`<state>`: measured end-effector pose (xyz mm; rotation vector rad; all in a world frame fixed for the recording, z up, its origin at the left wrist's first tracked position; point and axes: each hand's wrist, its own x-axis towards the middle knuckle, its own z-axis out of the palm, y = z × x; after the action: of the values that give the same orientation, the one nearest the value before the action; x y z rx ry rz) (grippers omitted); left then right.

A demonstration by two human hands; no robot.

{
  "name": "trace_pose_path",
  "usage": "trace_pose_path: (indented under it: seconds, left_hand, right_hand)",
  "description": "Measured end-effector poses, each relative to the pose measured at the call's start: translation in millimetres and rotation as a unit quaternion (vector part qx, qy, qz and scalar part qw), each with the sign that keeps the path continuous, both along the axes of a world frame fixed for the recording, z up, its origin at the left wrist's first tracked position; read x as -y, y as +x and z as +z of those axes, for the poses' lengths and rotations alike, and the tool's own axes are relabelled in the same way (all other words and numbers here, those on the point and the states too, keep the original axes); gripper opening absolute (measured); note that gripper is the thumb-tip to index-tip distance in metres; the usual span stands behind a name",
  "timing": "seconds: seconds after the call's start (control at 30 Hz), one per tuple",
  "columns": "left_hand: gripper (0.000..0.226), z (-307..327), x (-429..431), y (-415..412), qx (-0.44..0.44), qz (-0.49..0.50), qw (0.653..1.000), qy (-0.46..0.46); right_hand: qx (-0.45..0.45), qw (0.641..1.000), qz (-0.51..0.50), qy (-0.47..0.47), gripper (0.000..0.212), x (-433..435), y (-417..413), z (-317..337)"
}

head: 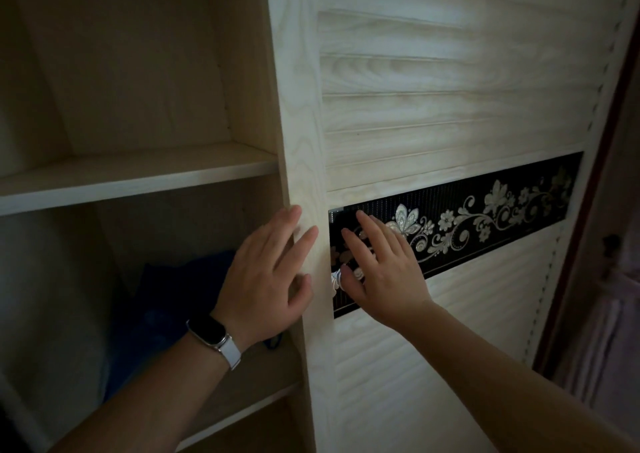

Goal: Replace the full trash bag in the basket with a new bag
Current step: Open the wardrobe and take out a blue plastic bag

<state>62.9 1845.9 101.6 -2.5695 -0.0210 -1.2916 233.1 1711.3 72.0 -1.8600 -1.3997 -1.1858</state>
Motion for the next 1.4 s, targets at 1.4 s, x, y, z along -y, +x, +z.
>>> trace_pose_path:
  seconds: [1.4]
  left_hand:
    - [0.078, -213, -127, -179, -0.034, 0.334, 0.815, -0.472]
  right_hand:
    - [-0.383, 0.870, -0.032, -0.309, 0.060, -152, -142, -165]
